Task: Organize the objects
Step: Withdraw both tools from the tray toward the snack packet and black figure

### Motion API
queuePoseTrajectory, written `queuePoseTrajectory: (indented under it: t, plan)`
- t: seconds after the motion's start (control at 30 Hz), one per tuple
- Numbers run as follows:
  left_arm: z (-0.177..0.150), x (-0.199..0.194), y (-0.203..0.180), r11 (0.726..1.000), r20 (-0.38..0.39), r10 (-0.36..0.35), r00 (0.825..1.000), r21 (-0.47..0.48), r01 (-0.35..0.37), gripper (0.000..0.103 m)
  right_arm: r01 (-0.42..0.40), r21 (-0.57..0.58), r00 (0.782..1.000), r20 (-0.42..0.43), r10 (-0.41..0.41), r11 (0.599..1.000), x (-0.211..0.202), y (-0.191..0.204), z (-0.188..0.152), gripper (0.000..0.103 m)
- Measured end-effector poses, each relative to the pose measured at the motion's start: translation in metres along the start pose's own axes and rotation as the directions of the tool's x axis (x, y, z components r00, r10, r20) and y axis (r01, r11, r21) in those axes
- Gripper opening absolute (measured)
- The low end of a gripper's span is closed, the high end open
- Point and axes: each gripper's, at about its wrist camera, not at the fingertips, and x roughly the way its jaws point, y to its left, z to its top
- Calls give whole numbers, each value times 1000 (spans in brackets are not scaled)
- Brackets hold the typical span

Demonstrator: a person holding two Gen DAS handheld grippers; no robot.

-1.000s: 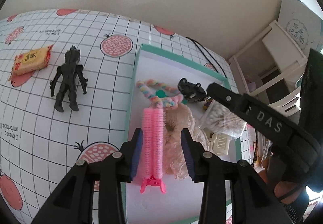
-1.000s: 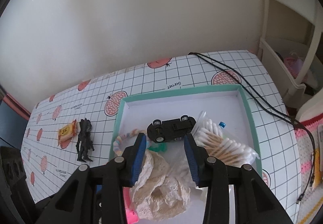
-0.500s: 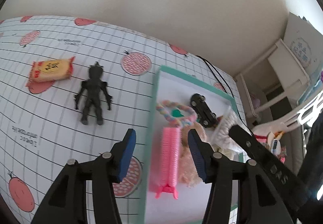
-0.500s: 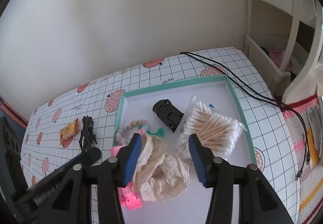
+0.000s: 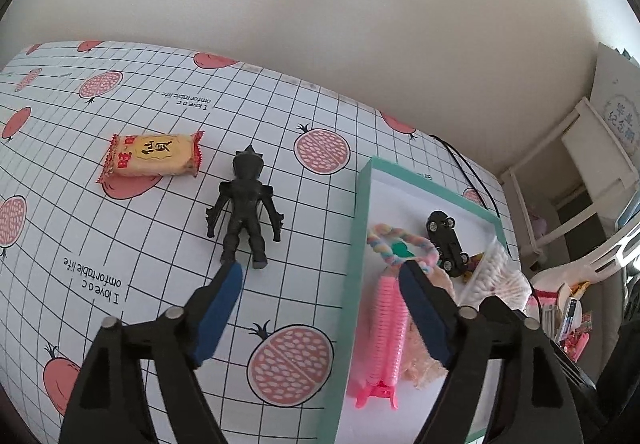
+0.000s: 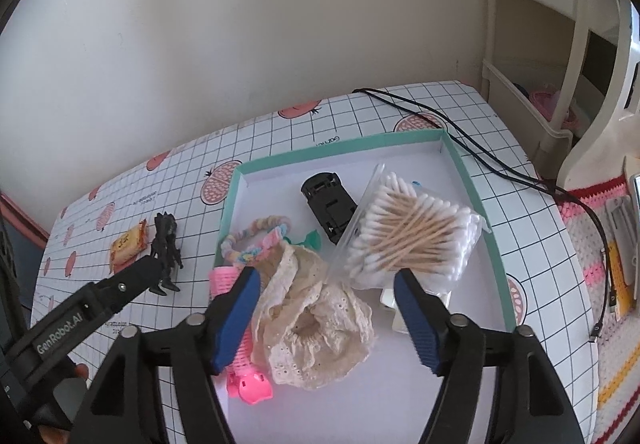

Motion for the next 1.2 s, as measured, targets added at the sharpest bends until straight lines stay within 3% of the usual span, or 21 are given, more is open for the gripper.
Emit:
queuePoseTrajectory:
  t: [0.07, 0.27, 0.63, 0.73, 0.9, 1.1, 1.2]
  plan:
    - [0, 1, 2, 1000, 5, 14, 1000, 0, -14, 87, 7, 1, 1000, 8, -7, 1000, -1, -1, 0, 86]
    - [6, -4, 9, 998, 59, 59, 997, 0, -59, 103, 18, -8, 1000, 22, -18, 1000, 0, 0, 0, 103]
    - [16, -7, 34, 995, 71, 91, 993, -45, -88, 103, 38, -21, 999, 24, -38, 999, 2, 7, -1, 103]
    - [20, -10, 41, 993, 84, 110, 990, -47, -107, 103, 12, -13, 999, 36, -12, 1000, 1, 12, 1, 103]
    - [35, -24, 72, 983, 137, 163, 977, -103, -150, 103, -48, -42, 998, 39, 50, 998, 2, 39, 8, 103]
    - [44, -31, 120, 964, 131, 233, 964, -164, -211, 103, -120, -146, 991, 34, 126, 982, 13, 93, 22, 103]
    - [48, -34, 138, 961, 141, 235, 962, -184, -208, 103, -148, -184, 988, 13, 153, 972, 21, 117, 24, 103]
